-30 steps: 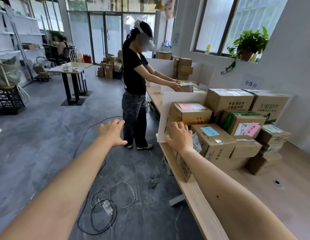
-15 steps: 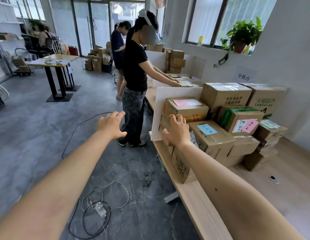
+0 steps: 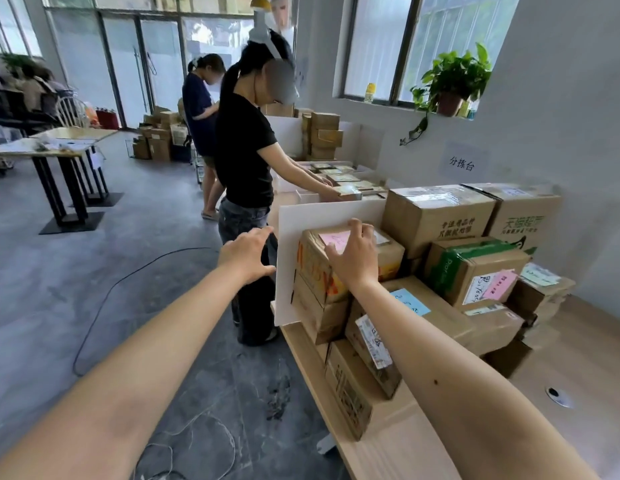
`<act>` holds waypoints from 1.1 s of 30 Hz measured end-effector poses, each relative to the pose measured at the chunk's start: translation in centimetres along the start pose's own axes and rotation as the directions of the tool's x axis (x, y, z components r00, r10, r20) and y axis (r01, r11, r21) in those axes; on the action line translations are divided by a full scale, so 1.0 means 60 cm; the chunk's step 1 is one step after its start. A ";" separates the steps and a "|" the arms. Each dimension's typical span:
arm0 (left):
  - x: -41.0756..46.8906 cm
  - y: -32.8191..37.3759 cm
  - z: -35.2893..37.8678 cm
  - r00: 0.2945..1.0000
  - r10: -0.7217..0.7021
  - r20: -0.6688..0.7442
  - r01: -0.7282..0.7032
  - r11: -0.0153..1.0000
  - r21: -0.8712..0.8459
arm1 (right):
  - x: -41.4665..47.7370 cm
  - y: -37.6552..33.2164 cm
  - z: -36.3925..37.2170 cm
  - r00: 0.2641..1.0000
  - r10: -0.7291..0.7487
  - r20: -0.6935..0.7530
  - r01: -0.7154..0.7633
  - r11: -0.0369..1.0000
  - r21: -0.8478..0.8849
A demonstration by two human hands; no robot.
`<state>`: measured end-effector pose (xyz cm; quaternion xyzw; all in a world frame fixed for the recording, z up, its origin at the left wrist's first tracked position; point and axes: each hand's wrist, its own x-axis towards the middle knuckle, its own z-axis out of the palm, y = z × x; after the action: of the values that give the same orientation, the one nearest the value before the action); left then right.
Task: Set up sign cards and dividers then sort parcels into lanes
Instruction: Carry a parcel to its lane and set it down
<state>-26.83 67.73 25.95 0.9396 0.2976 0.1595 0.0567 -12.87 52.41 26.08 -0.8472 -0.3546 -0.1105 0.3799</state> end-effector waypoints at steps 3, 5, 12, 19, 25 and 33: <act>0.075 0.026 0.006 0.999 0.037 -0.004 -0.038 0.996 -0.083 | 0.055 0.023 -0.005 0.997 0.033 -0.064 -0.034 0.999 -0.008; 0.121 0.044 0.011 0.997 0.079 0.008 -0.077 0.984 -0.161 | 0.090 0.041 -0.010 0.993 0.054 -0.108 -0.057 0.998 -0.033; 0.228 0.148 0.030 0.948 0.307 -0.082 -0.318 0.915 -0.249 | 0.175 0.116 -0.044 0.935 0.165 -0.314 -0.204 0.974 -0.095; 0.289 0.254 0.068 0.887 0.452 -0.092 -0.454 0.817 -0.355 | 0.185 0.184 -0.078 0.853 0.328 -0.406 -0.414 0.899 -0.143; 0.357 0.307 0.079 0.901 0.434 -0.006 -0.378 0.779 -0.501 | 0.206 0.233 -0.111 0.876 0.386 -0.290 -0.433 0.894 -0.115; 0.432 0.323 0.102 0.839 0.530 0.124 -0.385 0.739 -0.552 | 0.220 0.240 -0.110 0.868 0.468 -0.165 -0.486 0.869 -0.091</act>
<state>5.72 66.81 30.96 0.9475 -0.0083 0.1096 0.3002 7.07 47.87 28.50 -0.9217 -0.0989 -0.0941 0.3632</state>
